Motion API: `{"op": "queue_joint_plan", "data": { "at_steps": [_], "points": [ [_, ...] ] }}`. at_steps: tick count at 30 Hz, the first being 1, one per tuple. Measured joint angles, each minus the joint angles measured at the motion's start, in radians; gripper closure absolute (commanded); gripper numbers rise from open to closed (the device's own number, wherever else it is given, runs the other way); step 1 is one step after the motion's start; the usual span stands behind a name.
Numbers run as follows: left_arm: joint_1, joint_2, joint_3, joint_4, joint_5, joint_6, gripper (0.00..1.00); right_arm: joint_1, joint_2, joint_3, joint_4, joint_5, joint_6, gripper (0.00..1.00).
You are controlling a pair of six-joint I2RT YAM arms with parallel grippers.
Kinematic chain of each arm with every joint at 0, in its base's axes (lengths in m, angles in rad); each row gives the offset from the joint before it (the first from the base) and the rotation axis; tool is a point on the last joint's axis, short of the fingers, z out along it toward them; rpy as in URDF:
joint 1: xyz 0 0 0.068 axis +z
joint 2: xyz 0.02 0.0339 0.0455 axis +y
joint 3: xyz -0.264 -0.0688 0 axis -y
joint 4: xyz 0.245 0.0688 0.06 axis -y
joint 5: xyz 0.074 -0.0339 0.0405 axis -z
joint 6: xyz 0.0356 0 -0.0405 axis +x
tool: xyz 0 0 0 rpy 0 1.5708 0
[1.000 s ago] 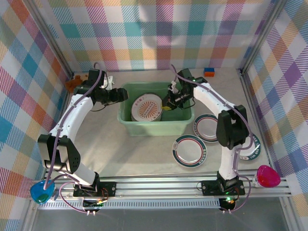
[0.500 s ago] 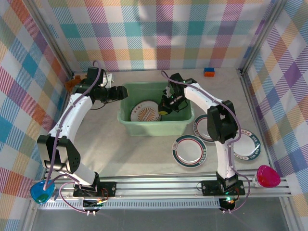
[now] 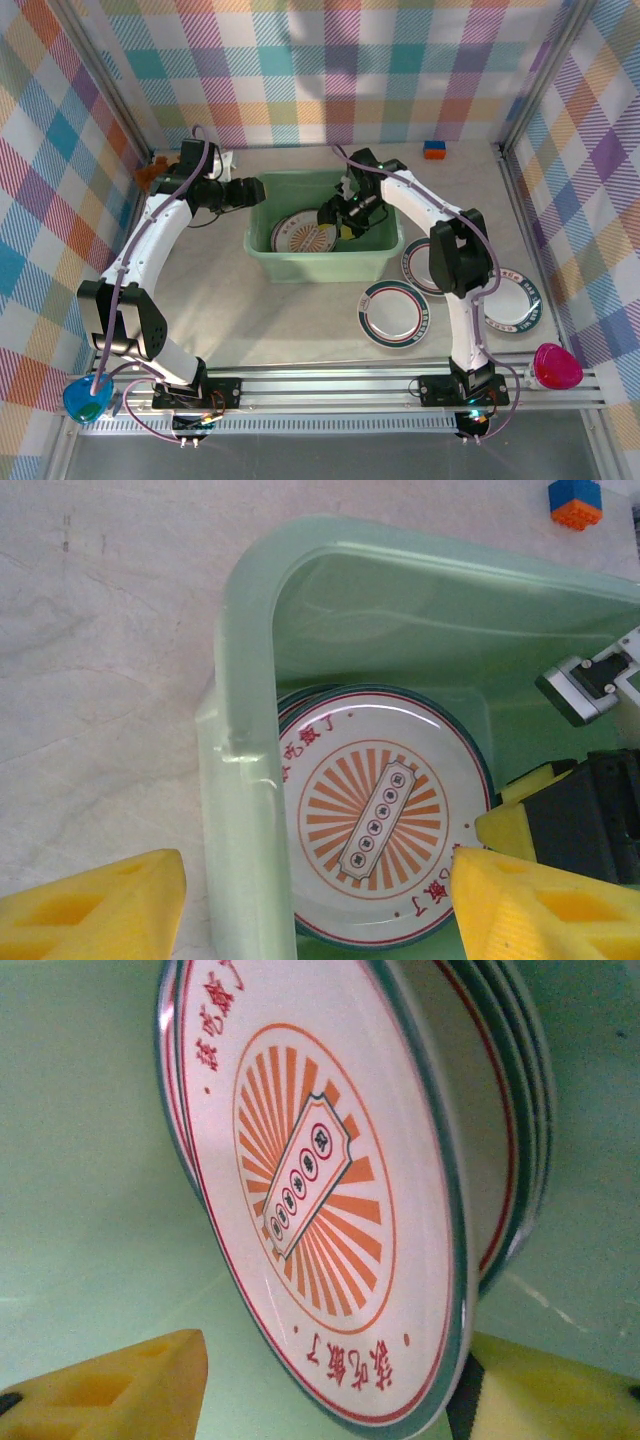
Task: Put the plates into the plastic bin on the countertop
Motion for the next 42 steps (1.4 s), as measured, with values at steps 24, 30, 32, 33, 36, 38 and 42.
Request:
{"op": "queue_joint_plan", "data": {
  "at_steps": [24, 30, 32, 33, 36, 38, 42],
  "points": [
    [0.0, 0.017, 0.0, 0.003, 0.0, 0.001, 0.3, 0.036, 0.064, 0.101, -0.113, 0.174, -0.036, 0.04],
    [0.0, 0.018, 0.0, 0.003, -0.002, 0.001, 0.29, 0.036, 0.058, 0.101, -0.087, 0.187, -0.043, 0.04],
    [0.0, 0.018, 0.001, 0.003, -0.005, 0.001, 0.29, 0.036, 0.039, 0.101, -0.069, 0.208, -0.051, 0.04],
    [0.0, 0.018, 0.001, 0.003, -0.01, 0.001, 0.29, 0.036, 0.023, 0.101, -0.059, 0.219, -0.059, 0.04],
    [0.0, 0.016, 0.001, 0.003, -0.024, -0.001, 0.29, 0.036, -0.049, 0.12, -0.038, 0.259, -0.077, 0.04],
    [0.0, 0.007, 0.001, 0.007, -0.03, -0.008, 0.29, 0.026, -0.116, 0.139, -0.021, 0.28, -0.085, 0.05],
    [0.0, -0.031, 0.001, 0.014, -0.029, -0.019, 0.29, -0.012, -0.294, 0.092, 0.001, 0.305, -0.061, 0.08]
  ]
}}
